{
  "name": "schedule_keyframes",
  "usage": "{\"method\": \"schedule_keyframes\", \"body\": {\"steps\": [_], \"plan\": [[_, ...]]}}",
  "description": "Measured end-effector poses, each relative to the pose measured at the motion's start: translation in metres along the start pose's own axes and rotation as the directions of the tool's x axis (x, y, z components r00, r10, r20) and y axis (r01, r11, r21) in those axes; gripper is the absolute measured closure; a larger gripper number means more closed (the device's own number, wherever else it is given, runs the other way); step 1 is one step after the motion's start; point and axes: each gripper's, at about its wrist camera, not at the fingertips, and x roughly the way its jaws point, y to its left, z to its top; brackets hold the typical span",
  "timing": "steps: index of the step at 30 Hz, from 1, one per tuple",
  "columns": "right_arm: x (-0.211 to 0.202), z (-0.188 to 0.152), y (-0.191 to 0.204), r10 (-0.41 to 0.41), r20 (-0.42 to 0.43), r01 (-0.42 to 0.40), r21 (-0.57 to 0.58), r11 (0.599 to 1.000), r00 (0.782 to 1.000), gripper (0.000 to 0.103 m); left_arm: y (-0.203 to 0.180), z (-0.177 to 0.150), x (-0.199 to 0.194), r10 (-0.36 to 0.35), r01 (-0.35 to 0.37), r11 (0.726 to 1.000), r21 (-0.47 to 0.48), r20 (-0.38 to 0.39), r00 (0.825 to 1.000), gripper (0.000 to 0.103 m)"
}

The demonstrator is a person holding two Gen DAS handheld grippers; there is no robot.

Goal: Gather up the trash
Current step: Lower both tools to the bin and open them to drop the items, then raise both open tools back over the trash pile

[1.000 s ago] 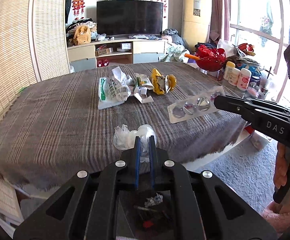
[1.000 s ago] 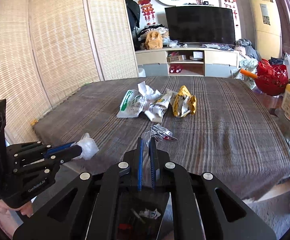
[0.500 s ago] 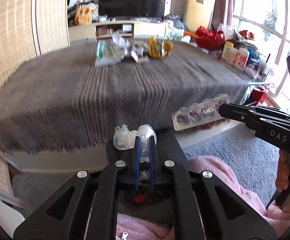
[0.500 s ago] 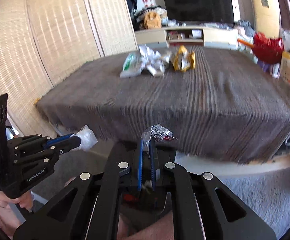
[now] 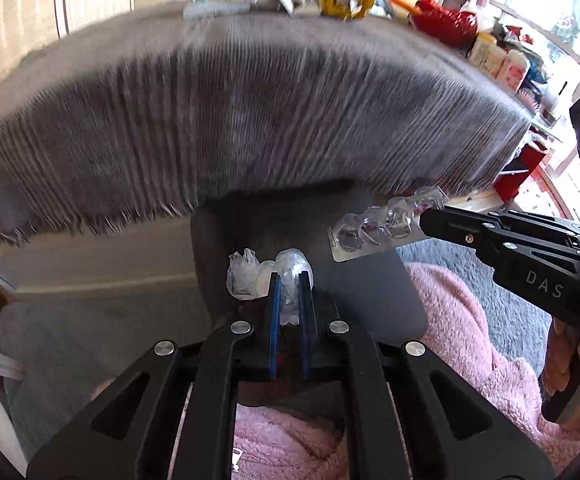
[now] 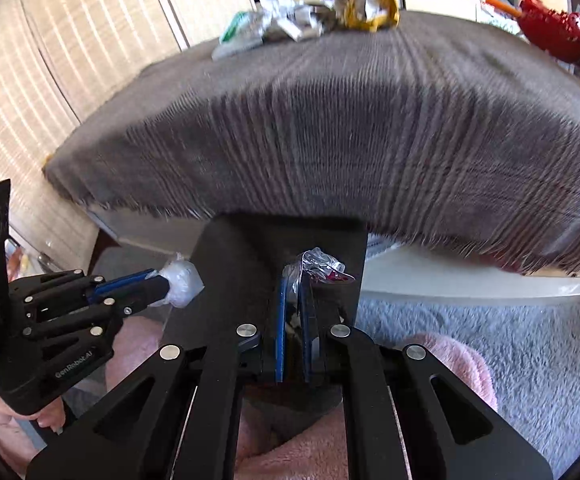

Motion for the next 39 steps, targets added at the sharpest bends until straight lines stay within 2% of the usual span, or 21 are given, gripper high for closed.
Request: {"method": "schedule_keyframes", "body": {"steps": [7, 10, 11, 14, 15, 16, 17, 18, 21, 22, 24, 26, 29, 39], "plan": [[0.028, 0.003, -0.006, 0.003, -0.063, -0.001, 0.021, 1.000, 0.998, 0.095, 0.007, -0.002, 0.036, -0.019, 0.017, 1.000, -0.025, -0.092, 0.996, 0.096], [0.037, 0.005, -0.010, 0.002, -0.087, 0.001, 0.042, 0.999, 0.996, 0.092, 0.009, -0.001, 0.044, -0.025, 0.022, 0.999, -0.027, -0.118, 0.993, 0.093], [0.040, 0.006, -0.011, -0.004, -0.096, 0.009, 0.051, 0.999, 0.995, 0.092, 0.009, 0.000, 0.046, -0.026, 0.023, 0.999, -0.030, -0.123, 0.992, 0.083], [0.045, 0.007, -0.014, -0.024, -0.113, 0.031, 0.056, 0.998, 0.993, 0.091, 0.010, 0.000, 0.049, -0.003, 0.001, 1.000, -0.015, -0.128, 0.992, 0.066], [0.046, 0.008, -0.015, -0.028, -0.119, 0.035, 0.060, 0.998, 0.993, 0.084, 0.010, 0.000, 0.049, 0.001, -0.003, 1.000, -0.013, -0.129, 0.992, 0.064], [0.047, 0.008, -0.018, -0.028, -0.124, 0.036, 0.067, 0.997, 0.992, 0.069, 0.010, 0.000, 0.049, 0.005, -0.006, 1.000, -0.011, -0.126, 0.992, 0.061], [0.046, 0.008, -0.020, -0.026, -0.120, 0.035, 0.077, 0.996, 0.992, 0.042, 0.011, 0.002, 0.047, 0.007, -0.009, 1.000, -0.011, -0.123, 0.992, 0.057], [0.042, 0.008, -0.022, -0.024, -0.100, 0.033, 0.095, 0.995, 0.995, 0.029, 0.012, 0.003, 0.044, 0.012, -0.014, 1.000, -0.012, -0.118, 0.993, 0.055], [0.035, 0.010, -0.028, -0.029, -0.080, 0.038, 0.116, 0.993, 0.996, 0.028, 0.016, 0.007, 0.033, 0.028, -0.029, 1.000, -0.008, -0.099, 0.995, 0.046], [0.031, 0.011, -0.030, -0.033, -0.070, 0.042, 0.126, 0.991, 0.997, 0.025, 0.017, 0.008, 0.029, 0.034, -0.034, 0.999, -0.005, -0.091, 0.995, 0.042], [0.026, 0.014, -0.032, -0.043, -0.050, 0.049, 0.137, 0.989, 0.998, 0.011, 0.019, 0.010, 0.020, 0.049, -0.049, 0.999, 0.002, -0.070, 0.996, 0.033], [0.018, 0.018, -0.034, -0.048, -0.028, 0.051, 0.141, 0.989, 0.998, 0.005, 0.020, 0.012, 0.012, 0.061, -0.061, 0.998, 0.008, -0.053, 0.997, 0.019], [0.011, 0.028, -0.037, -0.039, -0.014, 0.041, 0.135, 0.990, 0.999, 0.003, 0.023, 0.017, 0.000, 0.066, -0.066, 0.998, 0.014, -0.026, 0.997, 0.008], [-0.033, 0.065, -0.039, -0.083, 0.119, 0.071, 0.103, 0.992, 0.989, 0.003, 0.031, 0.054, -0.038, 0.098, -0.097, 0.995, -0.011, 0.089, 0.991, 0.008]]}}
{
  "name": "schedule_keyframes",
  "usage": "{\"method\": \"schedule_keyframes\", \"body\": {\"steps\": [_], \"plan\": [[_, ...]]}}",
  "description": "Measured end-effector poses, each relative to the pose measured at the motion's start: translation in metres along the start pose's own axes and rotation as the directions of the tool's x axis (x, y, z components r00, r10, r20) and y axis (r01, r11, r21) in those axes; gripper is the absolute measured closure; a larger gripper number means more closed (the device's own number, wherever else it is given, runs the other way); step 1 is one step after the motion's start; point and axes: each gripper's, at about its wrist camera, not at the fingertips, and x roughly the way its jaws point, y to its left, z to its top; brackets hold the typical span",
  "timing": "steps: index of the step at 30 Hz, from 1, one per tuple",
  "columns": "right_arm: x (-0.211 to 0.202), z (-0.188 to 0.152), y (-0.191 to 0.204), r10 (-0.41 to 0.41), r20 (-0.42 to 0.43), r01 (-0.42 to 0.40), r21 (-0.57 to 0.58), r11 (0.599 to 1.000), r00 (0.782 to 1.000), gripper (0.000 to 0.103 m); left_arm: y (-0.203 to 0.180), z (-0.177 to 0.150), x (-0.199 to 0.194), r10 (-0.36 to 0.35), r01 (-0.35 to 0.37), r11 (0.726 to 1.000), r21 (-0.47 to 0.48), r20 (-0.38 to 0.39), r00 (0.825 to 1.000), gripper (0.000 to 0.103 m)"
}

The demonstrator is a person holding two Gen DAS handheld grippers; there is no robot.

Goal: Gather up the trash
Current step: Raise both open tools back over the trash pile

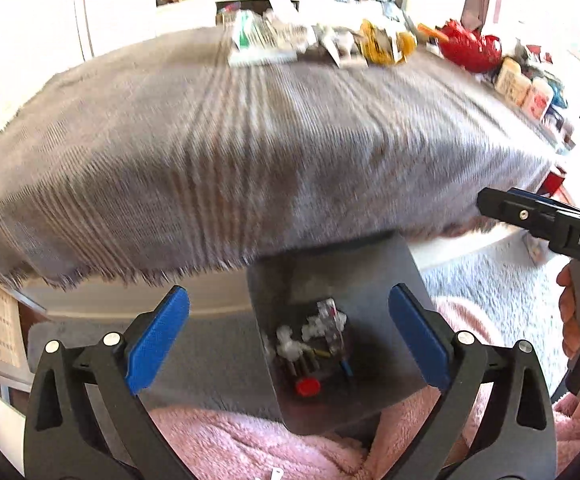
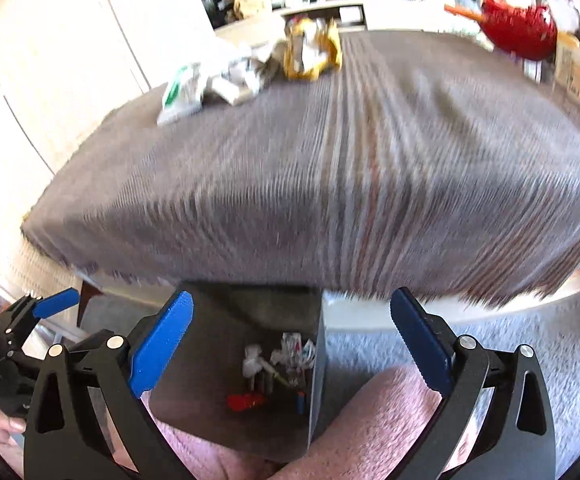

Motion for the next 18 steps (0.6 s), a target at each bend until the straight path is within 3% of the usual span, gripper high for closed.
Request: {"method": "schedule_keyframes", "body": {"steps": [8, 18], "plan": [[-0.010, 0.047, -0.006, -0.028, 0.086, 0.030, -0.025, 0.999, 0.996, 0.003, 0.013, 0.045, -0.010, 0.022, -0.023, 1.000, 0.006, 0.076, 0.997, 0.008], [0.007, 0.103, -0.010, -0.067, 0.139, 0.074, -0.043, 0.996, 0.988, 0.003, 0.030, 0.104, 0.008, 0.034, -0.034, 0.999, -0.001, 0.124, 0.992, 0.008]]}}
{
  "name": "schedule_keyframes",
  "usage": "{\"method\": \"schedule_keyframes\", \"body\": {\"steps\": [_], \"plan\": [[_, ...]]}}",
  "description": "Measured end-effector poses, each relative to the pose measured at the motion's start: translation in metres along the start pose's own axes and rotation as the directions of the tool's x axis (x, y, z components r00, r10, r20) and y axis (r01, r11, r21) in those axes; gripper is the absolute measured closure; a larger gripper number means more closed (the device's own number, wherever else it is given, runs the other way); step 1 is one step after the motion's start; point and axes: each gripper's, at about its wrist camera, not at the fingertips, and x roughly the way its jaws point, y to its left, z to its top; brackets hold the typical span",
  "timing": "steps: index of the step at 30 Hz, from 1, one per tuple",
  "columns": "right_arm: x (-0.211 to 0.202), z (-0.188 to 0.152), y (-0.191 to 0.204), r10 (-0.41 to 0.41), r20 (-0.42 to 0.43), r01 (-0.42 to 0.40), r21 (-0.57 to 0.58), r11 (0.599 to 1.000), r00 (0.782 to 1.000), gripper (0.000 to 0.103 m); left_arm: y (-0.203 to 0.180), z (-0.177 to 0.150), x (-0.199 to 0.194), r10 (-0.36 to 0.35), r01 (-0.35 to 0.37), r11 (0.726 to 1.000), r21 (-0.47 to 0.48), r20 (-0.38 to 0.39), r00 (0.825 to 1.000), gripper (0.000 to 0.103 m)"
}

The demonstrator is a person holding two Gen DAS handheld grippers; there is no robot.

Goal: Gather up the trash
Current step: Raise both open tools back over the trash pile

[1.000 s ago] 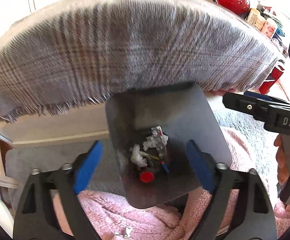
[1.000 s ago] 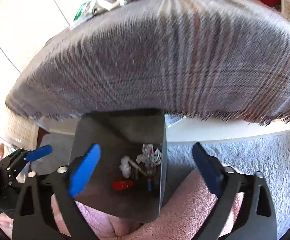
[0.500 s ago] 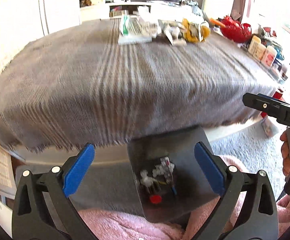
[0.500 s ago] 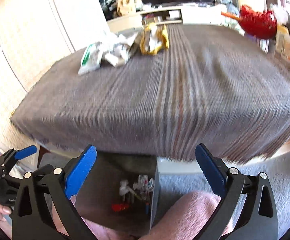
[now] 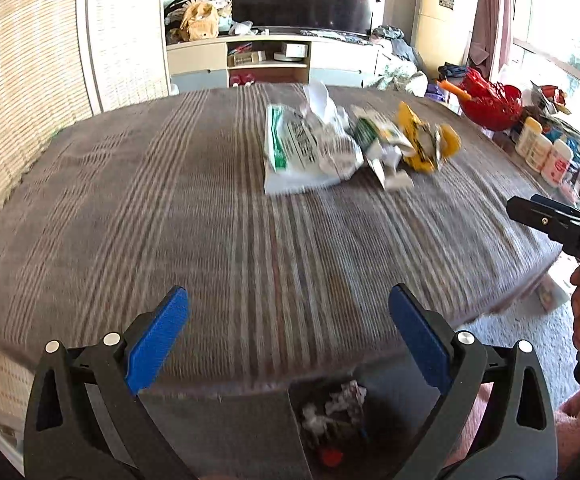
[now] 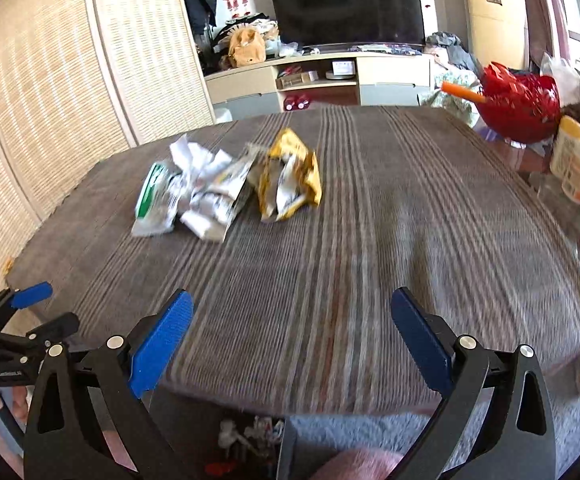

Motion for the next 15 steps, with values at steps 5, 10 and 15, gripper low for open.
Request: {"method": "schedule_keyframes", "body": {"steps": [5, 10, 15], "plan": [[0.018, 0.024, 0.000, -0.011, 0.015, 0.011, -0.004, 1.000, 1.000, 0.003, 0.007, 0.030, 0.021, 0.007, -0.007, 1.000, 0.003, 0.008, 1.000, 0.008], [0.035, 0.045, -0.004, -0.013, 0.036, 0.012, 0.021, 1.000, 0.999, 0.003, 0.009, 0.055, 0.045, 0.013, -0.013, 1.000, 0.027, 0.001, 1.000, 0.008], [0.057, 0.065, -0.010, -0.009, 0.038, 0.007, 0.049, 0.999, 0.999, 0.003, 0.011, 0.079, 0.065, 0.011, -0.012, 0.999, 0.044, 0.011, 1.000, 0.015]]}}
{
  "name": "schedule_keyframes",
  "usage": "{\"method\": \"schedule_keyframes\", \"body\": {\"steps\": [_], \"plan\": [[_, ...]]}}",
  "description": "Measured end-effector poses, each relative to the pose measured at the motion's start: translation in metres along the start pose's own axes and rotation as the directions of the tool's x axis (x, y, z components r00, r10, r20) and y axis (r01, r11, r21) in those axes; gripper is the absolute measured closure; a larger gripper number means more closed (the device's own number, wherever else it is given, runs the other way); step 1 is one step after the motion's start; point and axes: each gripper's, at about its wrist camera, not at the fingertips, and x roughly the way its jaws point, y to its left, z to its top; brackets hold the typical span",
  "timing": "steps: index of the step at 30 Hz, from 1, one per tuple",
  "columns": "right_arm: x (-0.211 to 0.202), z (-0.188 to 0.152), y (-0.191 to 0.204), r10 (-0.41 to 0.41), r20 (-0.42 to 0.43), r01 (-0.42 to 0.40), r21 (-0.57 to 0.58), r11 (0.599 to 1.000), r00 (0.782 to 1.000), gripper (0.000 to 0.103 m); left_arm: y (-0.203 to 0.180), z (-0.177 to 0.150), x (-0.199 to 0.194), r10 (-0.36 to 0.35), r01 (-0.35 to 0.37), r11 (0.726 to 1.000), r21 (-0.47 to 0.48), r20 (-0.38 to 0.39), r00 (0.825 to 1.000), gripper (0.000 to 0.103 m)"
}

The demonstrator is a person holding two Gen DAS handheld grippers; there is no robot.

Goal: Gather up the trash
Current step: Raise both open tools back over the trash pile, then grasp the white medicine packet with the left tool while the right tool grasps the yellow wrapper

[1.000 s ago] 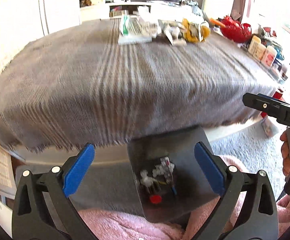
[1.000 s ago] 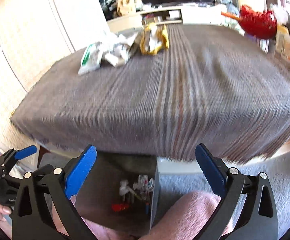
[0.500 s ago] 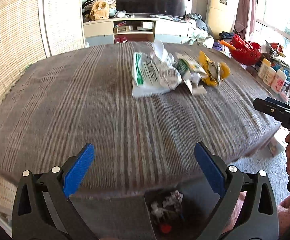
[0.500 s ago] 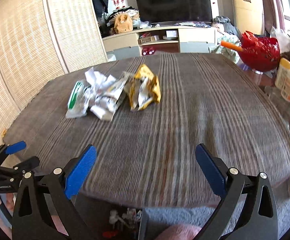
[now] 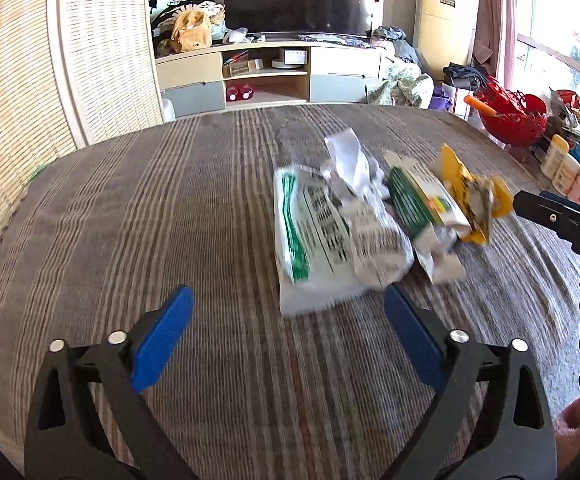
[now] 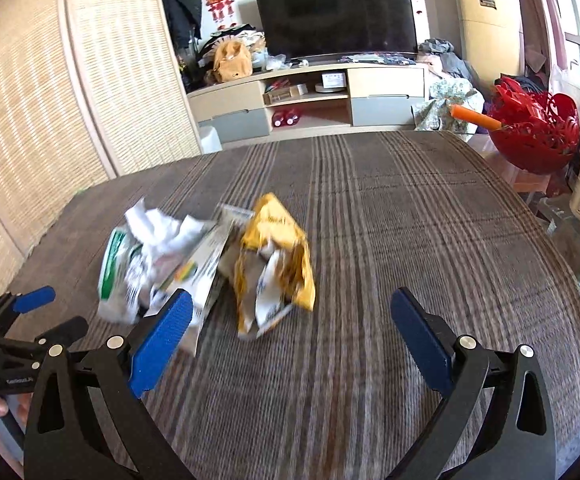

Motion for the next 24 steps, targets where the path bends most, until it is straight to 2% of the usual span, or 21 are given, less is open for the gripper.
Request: {"method": "schedule_keyframes", "body": {"steps": [5, 8, 13, 15, 16, 18, 19, 20, 21, 22, 24], "plan": [[0.021, 0.012, 0.001, 0.003, -0.015, -0.003, 0.006, 1.000, 1.000, 0.003, 0.009, 0.017, 0.021, -0.011, 0.011, 1.000, -0.012, 0.001, 1.000, 0.023], [0.036, 0.015, 0.001, 0.000, -0.037, 0.000, 0.010, 1.000, 0.999, 0.003, 0.012, 0.023, 0.035, -0.031, 0.031, 0.999, -0.016, -0.025, 0.999, 0.028], [0.051, 0.012, -0.002, -0.006, -0.070, 0.007, 0.017, 1.000, 0.998, 0.003, 0.007, 0.027, 0.058, -0.041, 0.042, 0.999, 0.016, -0.071, 0.997, 0.031], [0.055, 0.010, -0.003, 0.005, -0.085, -0.003, 0.022, 1.000, 0.996, 0.005, 0.006, 0.028, 0.062, -0.063, 0.065, 0.998, 0.017, -0.073, 0.995, 0.046], [0.056, 0.010, -0.004, 0.017, -0.086, -0.015, 0.027, 1.000, 0.996, 0.008, 0.005, 0.028, 0.062, -0.076, 0.078, 0.997, 0.020, -0.073, 0.994, 0.051], [0.055, 0.011, -0.005, 0.036, -0.082, -0.033, 0.031, 0.999, 0.996, 0.028, 0.000, 0.027, 0.061, -0.086, 0.089, 0.995, 0.039, -0.069, 0.994, 0.069], [0.056, 0.011, -0.004, 0.039, -0.085, -0.037, 0.024, 0.999, 0.996, 0.033, -0.001, 0.028, 0.061, -0.070, 0.073, 0.996, 0.050, -0.062, 0.996, 0.073], [0.056, 0.010, -0.003, 0.046, -0.089, -0.044, 0.019, 0.999, 0.995, 0.043, -0.002, 0.028, 0.059, -0.040, 0.043, 0.997, 0.063, -0.049, 0.998, 0.085], [0.056, 0.010, -0.001, 0.058, -0.094, -0.058, 0.011, 0.998, 0.994, 0.052, -0.003, 0.028, 0.058, -0.031, 0.034, 0.997, 0.065, -0.043, 0.999, 0.088], [0.055, 0.009, 0.000, 0.061, -0.092, -0.061, 0.000, 0.998, 0.994, 0.055, -0.002, 0.028, 0.056, -0.039, 0.042, 0.997, 0.058, -0.041, 0.998, 0.089], [0.050, 0.007, 0.005, 0.051, -0.083, -0.053, -0.024, 0.998, 0.995, 0.056, -0.001, 0.027, 0.050, -0.044, 0.046, 0.998, 0.052, -0.037, 0.998, 0.090]]}}
